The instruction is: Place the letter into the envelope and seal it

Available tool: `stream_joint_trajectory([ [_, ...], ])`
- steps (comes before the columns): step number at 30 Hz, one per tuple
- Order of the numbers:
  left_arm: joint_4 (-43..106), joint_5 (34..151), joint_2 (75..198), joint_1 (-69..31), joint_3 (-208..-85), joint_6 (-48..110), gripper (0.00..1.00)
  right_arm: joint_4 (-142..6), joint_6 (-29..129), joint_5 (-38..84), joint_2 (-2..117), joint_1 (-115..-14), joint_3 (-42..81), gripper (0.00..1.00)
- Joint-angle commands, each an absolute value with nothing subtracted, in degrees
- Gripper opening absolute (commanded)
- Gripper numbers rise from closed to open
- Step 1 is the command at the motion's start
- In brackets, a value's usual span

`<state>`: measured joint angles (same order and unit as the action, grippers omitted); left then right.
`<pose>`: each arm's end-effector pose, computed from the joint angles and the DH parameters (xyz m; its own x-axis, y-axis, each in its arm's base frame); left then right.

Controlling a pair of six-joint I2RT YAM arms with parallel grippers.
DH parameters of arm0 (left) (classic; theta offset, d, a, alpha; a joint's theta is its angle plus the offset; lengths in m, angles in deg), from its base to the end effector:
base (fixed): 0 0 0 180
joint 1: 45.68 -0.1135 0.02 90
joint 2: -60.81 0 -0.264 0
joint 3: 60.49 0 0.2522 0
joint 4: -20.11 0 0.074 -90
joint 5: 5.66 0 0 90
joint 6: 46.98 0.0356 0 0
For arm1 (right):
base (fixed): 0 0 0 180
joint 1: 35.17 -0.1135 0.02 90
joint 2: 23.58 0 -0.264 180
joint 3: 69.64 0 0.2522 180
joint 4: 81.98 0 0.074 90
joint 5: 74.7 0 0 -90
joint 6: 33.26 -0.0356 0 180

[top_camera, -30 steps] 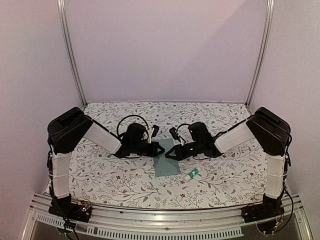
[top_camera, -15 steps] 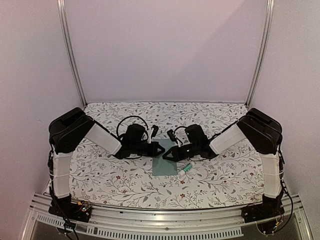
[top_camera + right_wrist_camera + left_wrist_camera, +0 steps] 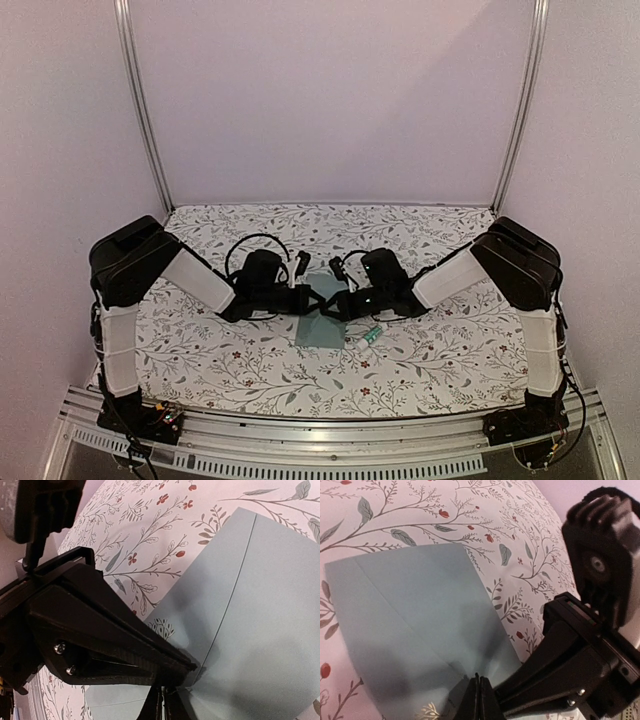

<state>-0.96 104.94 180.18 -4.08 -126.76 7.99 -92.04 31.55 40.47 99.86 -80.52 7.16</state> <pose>0.2847 -0.2696 0.0850 -0.8095 0.0002 -0.5871 0.4639 0.6131 -0.6394 0.2872 0.3122 0.0871 -0.7552 -0.2163 -0.6188 -0.6216 0.5361 0.5711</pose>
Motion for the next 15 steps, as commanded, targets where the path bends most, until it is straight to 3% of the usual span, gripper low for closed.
stream_joint_trajectory([
  [1, -1.1, 105.8, 174.8, -4.3, -124.3, 8.2, 0.00, -84.7, 30.5, 35.4, 104.2, -80.5, 7.5, 0.04],
  [15, 3.8, 95.4, 172.5, -3.2, -118.6, 10.2, 0.00, -83.8, 30.2, 35.5, 104.2, -80.5, 8.3, 0.04],
])
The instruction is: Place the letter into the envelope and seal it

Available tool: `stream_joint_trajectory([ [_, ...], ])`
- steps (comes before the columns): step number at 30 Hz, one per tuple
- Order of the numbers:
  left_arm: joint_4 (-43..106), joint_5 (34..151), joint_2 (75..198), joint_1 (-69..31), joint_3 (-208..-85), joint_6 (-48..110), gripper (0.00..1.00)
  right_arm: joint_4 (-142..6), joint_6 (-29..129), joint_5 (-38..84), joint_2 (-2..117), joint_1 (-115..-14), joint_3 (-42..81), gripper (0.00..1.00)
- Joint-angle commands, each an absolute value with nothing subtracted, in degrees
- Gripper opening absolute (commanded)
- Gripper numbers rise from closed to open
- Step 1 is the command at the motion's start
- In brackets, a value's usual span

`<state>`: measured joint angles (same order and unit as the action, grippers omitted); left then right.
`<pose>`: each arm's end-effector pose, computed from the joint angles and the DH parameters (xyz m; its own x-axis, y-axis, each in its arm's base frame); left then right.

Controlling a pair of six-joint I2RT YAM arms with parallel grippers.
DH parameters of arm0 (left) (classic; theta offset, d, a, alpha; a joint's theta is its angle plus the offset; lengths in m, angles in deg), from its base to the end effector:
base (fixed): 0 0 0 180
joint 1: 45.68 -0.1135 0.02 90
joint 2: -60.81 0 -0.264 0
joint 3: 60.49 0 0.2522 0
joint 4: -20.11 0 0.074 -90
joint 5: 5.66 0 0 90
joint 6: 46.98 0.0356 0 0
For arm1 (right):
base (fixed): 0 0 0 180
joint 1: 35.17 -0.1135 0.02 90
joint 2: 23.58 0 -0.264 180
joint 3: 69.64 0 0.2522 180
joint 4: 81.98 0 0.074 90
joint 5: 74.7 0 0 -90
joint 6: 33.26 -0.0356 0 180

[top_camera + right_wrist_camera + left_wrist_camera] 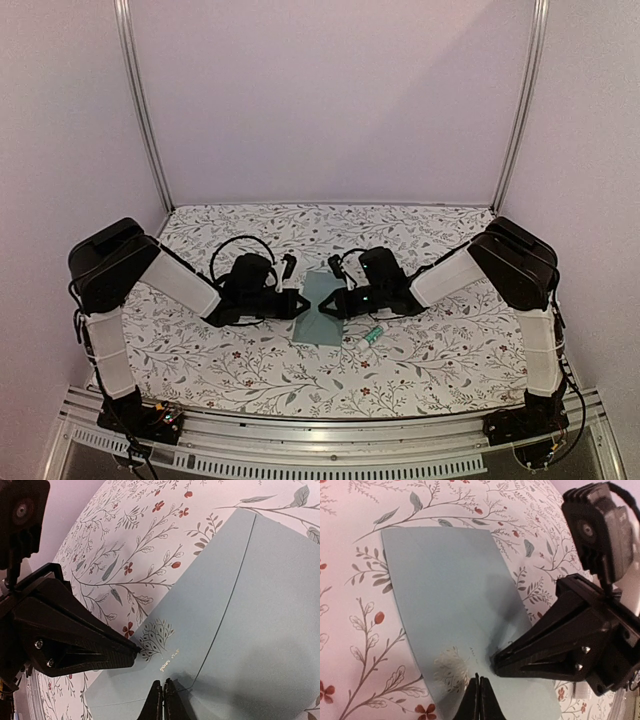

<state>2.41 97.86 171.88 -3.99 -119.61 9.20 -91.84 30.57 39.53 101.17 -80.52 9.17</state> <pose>0.2634 -0.2457 0.1001 -0.7894 -0.0216 -0.6135 0.4232 0.7048 -0.5694 0.2931 0.3175 0.0865 -0.7604 -0.1974 -0.6188 -0.6089 0.5482 0.5734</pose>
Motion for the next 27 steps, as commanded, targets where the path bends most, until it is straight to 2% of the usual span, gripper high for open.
stream_joint_trajectory([
  [1, 3.8, 95.4, 172.9, -3.2, -118.6, 10.2, 0.00, -83.8, 30.1, 35.7, 104.1, -80.5, 8.3, 0.04],
  [12, 8.8, 90.8, 174.3, -1.1, -120.7, 11.8, 0.00, -85.2, 30.2, 42.3, 96.3, -80.4, 8.0, 0.04],
  [17, 10.0, 89.8, 175.1, -0.7, -121.3, 12.3, 0.00, -85.1, 29.6, 41.5, 93.0, -80.4, 9.0, 0.05],
  [27, 10.4, 89.3, 174.6, -0.3, -121.0, 12.7, 0.00, -84.7, 28.2, 42.0, 100.2, -78.2, 14.7, 0.04],
])
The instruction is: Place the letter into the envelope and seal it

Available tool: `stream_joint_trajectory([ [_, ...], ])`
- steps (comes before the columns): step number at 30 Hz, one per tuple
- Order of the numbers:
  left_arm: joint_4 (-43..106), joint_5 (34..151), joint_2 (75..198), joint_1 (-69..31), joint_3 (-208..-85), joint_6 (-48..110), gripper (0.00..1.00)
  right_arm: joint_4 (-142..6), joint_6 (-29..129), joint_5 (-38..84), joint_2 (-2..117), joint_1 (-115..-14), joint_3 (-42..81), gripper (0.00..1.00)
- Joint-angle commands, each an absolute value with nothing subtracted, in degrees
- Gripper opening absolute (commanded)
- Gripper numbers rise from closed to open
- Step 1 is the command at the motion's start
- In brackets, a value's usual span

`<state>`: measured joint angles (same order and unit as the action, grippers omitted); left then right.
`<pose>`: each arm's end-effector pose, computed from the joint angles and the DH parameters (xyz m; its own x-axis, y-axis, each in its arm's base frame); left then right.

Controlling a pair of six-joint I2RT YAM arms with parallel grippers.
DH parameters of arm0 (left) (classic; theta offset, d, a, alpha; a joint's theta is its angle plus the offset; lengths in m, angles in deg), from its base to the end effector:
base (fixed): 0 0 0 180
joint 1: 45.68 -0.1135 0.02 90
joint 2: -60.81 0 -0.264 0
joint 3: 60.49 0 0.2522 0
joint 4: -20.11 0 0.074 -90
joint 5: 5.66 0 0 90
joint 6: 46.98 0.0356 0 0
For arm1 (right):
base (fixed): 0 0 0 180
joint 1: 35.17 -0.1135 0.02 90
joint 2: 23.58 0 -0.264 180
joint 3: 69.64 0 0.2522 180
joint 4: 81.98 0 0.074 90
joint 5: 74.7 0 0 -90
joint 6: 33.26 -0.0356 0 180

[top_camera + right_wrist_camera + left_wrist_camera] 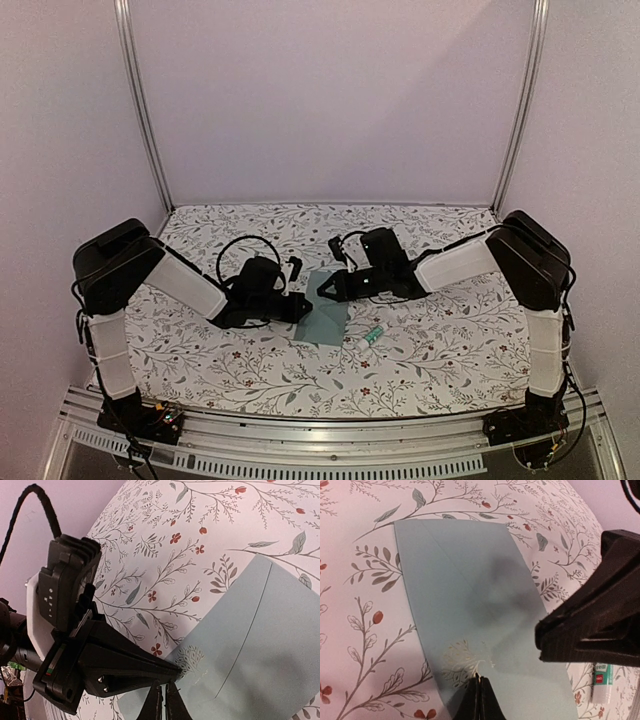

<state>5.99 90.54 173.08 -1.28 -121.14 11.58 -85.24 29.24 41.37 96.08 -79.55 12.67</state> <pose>0.2570 -0.2570 0.0935 -0.7658 0.0242 -0.6426 0.4188 0.7770 -0.4699 0.3027 0.3181 0.1305 -0.7655 -0.1688 -0.6208 -0.6030 0.5247 0.6009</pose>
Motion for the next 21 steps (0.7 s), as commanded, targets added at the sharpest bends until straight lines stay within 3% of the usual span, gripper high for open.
stream_joint_trajectory([
  [1, 10.4, 89.3, 174.6, -0.3, -121.1, 12.8, 0.00, -84.7, 28.2, 42.3, 101.6, -77.9, 15.3, 0.04],
  [8, 10.4, 89.7, 175.1, -0.2, -121.6, 13.1, 0.00, -84.5, 28.9, 43.3, 107.6, -77.4, 16.6, 0.04],
  [21, 15.0, 88.8, 171.7, 4.2, -126.6, 17.8, 0.00, -85.5, 27.8, 39.7, 107.8, -77.4, 13.0, 0.03],
])
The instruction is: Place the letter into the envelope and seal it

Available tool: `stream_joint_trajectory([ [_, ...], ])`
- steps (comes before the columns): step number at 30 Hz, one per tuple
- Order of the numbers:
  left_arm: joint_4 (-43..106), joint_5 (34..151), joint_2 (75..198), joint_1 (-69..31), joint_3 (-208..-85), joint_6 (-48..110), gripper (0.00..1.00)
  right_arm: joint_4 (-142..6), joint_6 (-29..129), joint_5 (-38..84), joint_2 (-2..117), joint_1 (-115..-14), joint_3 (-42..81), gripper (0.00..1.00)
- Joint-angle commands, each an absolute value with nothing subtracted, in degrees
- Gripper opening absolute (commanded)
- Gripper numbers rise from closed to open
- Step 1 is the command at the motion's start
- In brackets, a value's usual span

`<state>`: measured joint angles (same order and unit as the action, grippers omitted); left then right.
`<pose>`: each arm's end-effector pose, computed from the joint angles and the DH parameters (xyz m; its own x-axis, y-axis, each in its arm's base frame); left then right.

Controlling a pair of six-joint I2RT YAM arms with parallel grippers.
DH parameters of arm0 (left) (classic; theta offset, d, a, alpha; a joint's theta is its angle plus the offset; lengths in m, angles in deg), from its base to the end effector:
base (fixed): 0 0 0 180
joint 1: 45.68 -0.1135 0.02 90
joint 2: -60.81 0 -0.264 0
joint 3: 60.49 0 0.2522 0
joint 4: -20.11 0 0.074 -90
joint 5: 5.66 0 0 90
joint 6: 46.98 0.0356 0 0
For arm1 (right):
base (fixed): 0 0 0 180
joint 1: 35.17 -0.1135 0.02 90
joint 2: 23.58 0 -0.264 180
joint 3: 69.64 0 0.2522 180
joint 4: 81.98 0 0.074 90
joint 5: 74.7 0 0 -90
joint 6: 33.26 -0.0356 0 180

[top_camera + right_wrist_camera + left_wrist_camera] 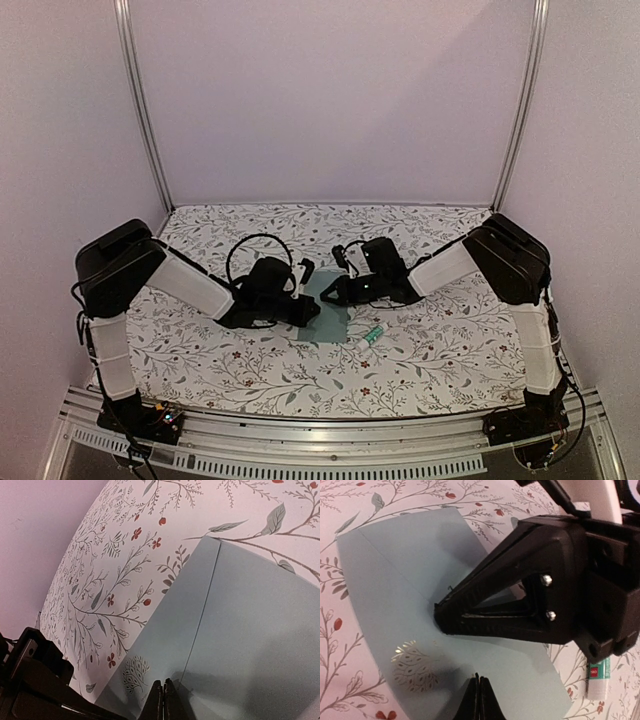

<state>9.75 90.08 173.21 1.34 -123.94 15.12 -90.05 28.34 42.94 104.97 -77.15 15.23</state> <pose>0.2508 -0.2744 0.0991 -0.7414 0.1126 -0.6616 0.4914 0.7625 -0.4209 0.3255 0.3151 0.0843 -0.7959 -0.1494 -0.5867 -0.5620 0.5426 0.6243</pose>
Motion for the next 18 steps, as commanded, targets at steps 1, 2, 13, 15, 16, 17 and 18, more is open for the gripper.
stream_joint_trajectory([
  [1, 15.8, 88.0, 172.0, 4.4, -126.8, 17.6, 0.00, -85.5, 27.8, 39.6, 107.8, -77.4, 12.8, 0.03],
  [2, 16.3, 87.2, 172.1, 4.5, -126.6, 17.2, 0.00, -85.5, 27.7, 39.6, 107.8, -77.4, 12.7, 0.04],
  [13, 12.1, 83.2, 170.6, 4.5, -119.2, 14.4, 0.00, -85.5, 28.2, 39.2, 107.1, -77.4, 11.9, 0.03],
  [15, 9.8, 86.1, 168.9, 4.6, -117.8, 14.3, 0.00, -85.5, 28.2, 39.1, 107.0, -77.4, 11.9, 0.03],
  [16, 8.8, 88.0, 167.4, 4.7, -117.2, 14.4, 0.00, -85.5, 28.3, 39.1, 107.1, -77.4, 12.0, 0.03],
  [17, 8.1, 89.3, 166.1, 4.9, -116.8, 14.6, 0.00, -85.5, 28.3, 39.0, 107.2, -77.4, 12.1, 0.03],
  [18, 7.3, 90.6, 164.8, 5.1, -116.3, 14.6, 0.00, -85.4, 28.3, 39.0, 107.3, -77.4, 12.1, 0.03],
])
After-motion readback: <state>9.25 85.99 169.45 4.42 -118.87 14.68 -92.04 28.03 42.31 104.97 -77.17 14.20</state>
